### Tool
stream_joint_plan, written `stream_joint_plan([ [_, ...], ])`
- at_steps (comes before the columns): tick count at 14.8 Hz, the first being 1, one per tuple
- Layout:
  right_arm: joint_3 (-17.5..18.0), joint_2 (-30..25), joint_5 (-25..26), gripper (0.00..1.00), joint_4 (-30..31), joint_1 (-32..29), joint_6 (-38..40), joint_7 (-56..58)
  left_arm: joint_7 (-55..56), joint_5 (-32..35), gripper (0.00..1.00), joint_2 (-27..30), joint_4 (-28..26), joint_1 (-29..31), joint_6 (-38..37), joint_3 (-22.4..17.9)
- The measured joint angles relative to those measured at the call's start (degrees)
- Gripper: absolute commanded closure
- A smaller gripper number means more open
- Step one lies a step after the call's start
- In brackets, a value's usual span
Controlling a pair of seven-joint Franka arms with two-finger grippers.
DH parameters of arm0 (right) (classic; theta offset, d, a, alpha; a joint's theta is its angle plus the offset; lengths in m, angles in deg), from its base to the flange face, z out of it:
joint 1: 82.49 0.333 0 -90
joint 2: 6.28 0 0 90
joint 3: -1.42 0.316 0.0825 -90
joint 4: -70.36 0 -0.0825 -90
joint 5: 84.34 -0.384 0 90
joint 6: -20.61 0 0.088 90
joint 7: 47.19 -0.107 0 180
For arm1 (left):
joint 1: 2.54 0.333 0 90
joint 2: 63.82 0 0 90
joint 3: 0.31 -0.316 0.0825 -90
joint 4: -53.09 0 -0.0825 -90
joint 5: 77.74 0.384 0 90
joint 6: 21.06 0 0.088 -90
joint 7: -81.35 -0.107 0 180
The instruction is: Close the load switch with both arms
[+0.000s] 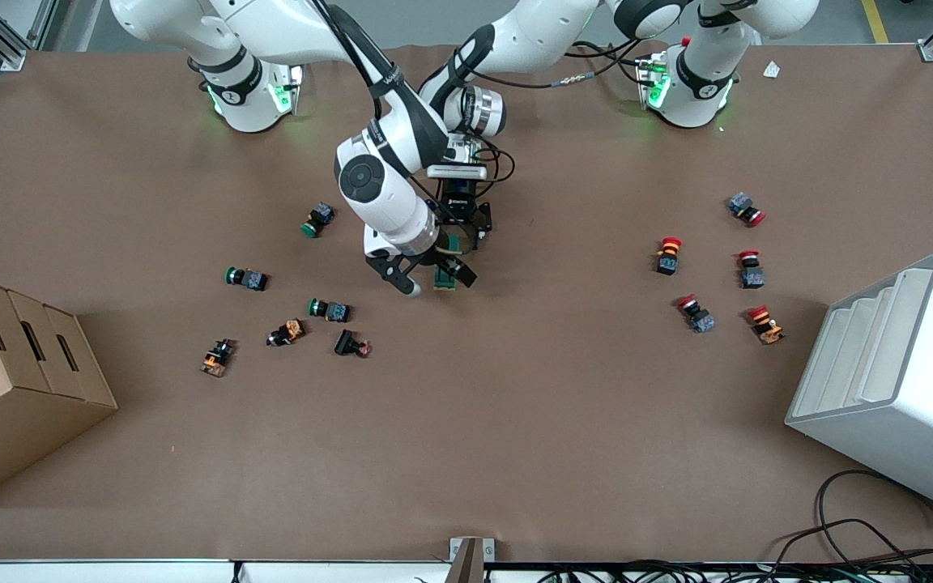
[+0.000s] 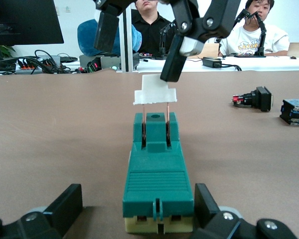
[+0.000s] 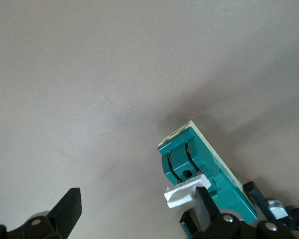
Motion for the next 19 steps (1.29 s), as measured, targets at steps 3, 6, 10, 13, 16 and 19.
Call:
stream_joint_plan([
  [3,-0.2,1.1,0.0,0.0,-1.0,0.0,0.0,0.1,0.0,0.0,0.01,0.0,0.0,0.0,0.0,0.0],
  [6,-0.5,2.7,0.1,0.0,-2.6,-0.1,0.1,0.3,0.0,0.0,0.01,0.0,0.0,0.0,0.0,0.0],
  [10,-0.6,5.5,0.1,0.0,-5.1,-0.2,0.0,0.4,0.0,0.0,0.01,0.0,0.0,0.0,0.0,0.0],
  [13,-0.4,8.1,0.1,0.0,-7.3,-0.1,0.0,0.4,0.0,0.0,0.01,0.0,0.0,0.0,0.0,0.0],
  [16,-0.2,10.0,0.1,0.0,-8.5,-0.1,-0.1,0.5,0.0,0.0,0.01,0.0,0.0,0.0,0.0,0.0],
  [19,-0.2,10.4,0.1,0.0,-8.8,-0.2,-0.1,0.6,0.0,0.0,0.01,0.0,0.1,0.0,0.0,0.0],
])
